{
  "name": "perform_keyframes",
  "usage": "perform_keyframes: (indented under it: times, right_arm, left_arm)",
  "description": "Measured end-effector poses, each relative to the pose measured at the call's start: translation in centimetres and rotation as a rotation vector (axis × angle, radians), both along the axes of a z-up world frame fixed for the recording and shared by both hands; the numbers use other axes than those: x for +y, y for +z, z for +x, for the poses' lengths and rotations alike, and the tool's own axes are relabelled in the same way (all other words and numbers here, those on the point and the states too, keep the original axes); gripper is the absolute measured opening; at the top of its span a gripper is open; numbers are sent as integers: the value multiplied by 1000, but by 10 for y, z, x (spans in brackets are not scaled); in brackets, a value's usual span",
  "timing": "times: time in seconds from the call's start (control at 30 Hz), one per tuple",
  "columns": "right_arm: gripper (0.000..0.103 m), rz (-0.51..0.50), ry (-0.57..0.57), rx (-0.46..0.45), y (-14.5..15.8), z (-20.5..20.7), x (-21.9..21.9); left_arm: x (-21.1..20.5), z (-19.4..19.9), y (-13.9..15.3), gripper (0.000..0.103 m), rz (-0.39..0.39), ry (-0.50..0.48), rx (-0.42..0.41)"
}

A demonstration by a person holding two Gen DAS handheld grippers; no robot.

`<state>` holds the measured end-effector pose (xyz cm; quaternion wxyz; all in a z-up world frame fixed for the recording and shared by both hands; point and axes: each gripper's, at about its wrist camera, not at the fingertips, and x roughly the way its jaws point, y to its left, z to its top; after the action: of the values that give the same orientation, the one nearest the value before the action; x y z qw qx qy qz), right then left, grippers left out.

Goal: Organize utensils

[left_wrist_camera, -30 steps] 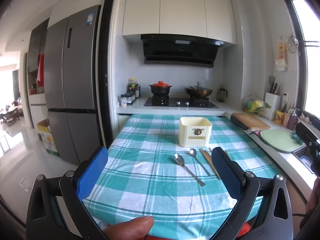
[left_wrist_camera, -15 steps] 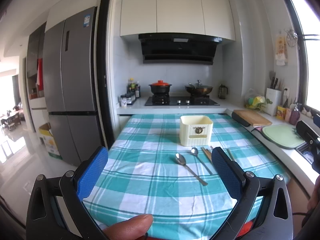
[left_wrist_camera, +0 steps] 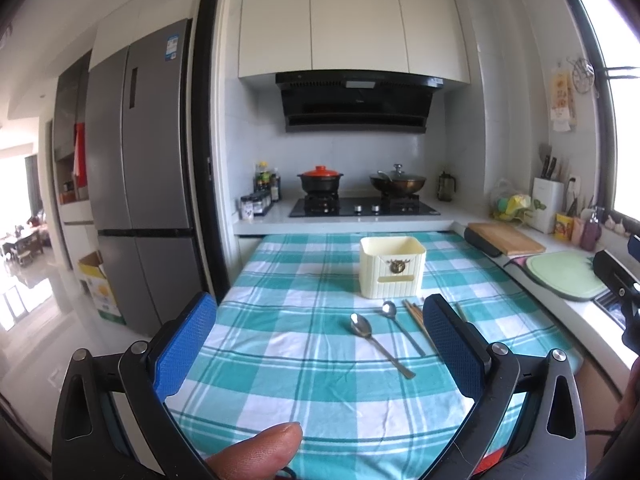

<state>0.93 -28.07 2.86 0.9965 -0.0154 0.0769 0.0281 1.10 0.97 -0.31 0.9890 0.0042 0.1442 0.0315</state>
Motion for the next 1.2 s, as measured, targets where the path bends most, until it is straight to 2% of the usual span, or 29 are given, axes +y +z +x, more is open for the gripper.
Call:
perform_keyframes:
  times: [0.23, 0.37, 0.5, 0.7, 0.87, 1.2]
  right_arm:
    - [103, 2, -12, 12, -4, 8, -3]
    - [103, 12, -17, 29, -8, 17, -6]
    - [103, 16, -16, 47, -13, 26, -9]
    - [103, 21, -39, 65, -21, 38, -16]
    - [103, 29, -60, 99, -30, 53, -23]
    - [103, 28, -84, 154, -53, 87, -42]
  left_arm:
    - [-4, 14, -6, 103, 18, -4, 36]
    - [-2, 26, -12, 103, 0, 1, 91]
    - [4, 35, -16, 103, -36, 29, 104]
    - [-2, 55, -24, 103, -38, 2, 152]
    - [-16, 80, -33, 103, -13, -19, 186]
    - [-44, 146, -66, 103, -47, -57, 315]
